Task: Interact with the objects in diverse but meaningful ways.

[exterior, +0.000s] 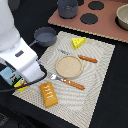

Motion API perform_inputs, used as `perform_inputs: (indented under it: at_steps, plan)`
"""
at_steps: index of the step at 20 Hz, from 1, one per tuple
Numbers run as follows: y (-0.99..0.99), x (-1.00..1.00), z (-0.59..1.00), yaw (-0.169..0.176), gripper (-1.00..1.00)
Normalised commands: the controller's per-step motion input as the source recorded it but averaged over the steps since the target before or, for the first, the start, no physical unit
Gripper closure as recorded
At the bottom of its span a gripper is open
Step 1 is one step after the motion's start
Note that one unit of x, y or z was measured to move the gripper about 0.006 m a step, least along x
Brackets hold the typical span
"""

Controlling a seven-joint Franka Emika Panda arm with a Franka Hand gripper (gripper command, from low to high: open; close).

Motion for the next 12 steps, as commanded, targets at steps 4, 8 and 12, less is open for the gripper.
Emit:
perform_inputs:
  at_steps: [4, 8, 12]
  plan:
    - [0.02, -0.11, 0.28, -0.213, -1.0]
    - [0.0, -0.15, 0.0, -0.272, -1.0]
    - [0.0, -0.15, -0.09, -0.266, -1.0]
